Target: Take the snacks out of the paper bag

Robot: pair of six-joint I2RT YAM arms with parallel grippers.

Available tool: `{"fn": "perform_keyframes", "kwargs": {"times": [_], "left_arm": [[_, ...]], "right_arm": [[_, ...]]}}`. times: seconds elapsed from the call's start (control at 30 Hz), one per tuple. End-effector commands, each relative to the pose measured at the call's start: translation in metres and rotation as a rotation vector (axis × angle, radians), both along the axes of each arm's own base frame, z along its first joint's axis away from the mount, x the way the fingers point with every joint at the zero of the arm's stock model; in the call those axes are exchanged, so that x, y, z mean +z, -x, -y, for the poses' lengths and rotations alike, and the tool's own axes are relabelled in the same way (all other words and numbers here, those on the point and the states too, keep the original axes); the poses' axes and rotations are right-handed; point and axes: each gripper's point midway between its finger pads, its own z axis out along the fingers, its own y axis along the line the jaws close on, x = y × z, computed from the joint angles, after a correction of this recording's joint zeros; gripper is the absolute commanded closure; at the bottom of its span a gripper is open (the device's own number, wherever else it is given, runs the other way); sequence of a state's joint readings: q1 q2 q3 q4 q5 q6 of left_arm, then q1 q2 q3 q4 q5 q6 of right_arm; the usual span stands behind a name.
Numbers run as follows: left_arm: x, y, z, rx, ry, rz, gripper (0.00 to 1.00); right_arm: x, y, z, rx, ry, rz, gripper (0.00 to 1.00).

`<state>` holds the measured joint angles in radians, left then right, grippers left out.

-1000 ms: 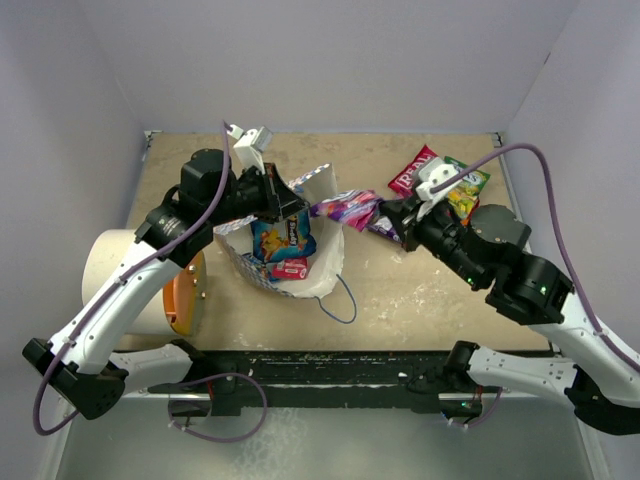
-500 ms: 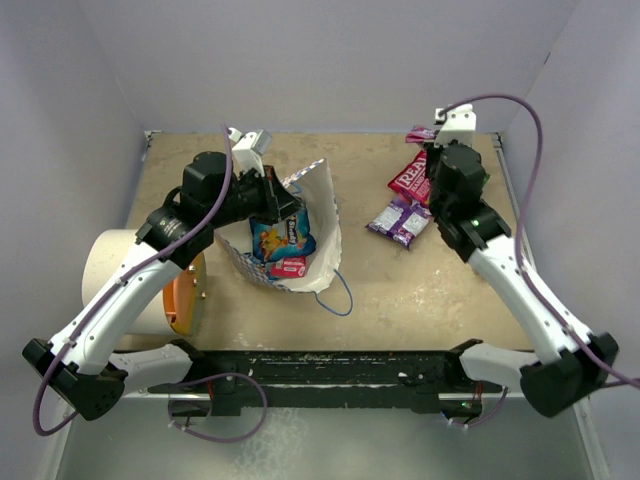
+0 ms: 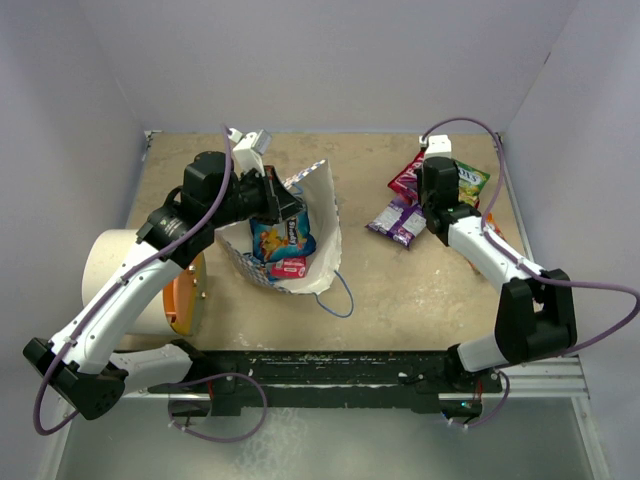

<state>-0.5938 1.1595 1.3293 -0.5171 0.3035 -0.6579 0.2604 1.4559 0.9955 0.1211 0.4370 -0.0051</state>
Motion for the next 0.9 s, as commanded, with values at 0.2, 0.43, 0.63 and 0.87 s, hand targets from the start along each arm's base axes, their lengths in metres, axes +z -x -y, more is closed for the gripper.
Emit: {"fn": "perform_keyframes", "kwargs": {"times": [0.2,0.43,0.63,0.87], "left_arm": [[0.004,0.025,0.008,-0.109,0.043,-0.060,1.00],[0.002,0.019,0.004,-0.040,0.066,-0.077,1.00],[0.010,0.020,0.002,-0.046,0.066,-0.053,1.00],[0.010,0.019,0.013,-0.092,0.085,-0.066,1.00]], "right_arm": [[-0.019,-0.013,-0.029,0.069,-0.157,0.026,1.00],[-0.056,0.023,-0.048,0.087,-0.316,-0.143,0.54],[-0.035,0.054,-0.042,0.051,-0.363,-0.153,0.40],[-0.043,0.122,-0.053,0.068,-0.501,-0.305,0.36]]}}
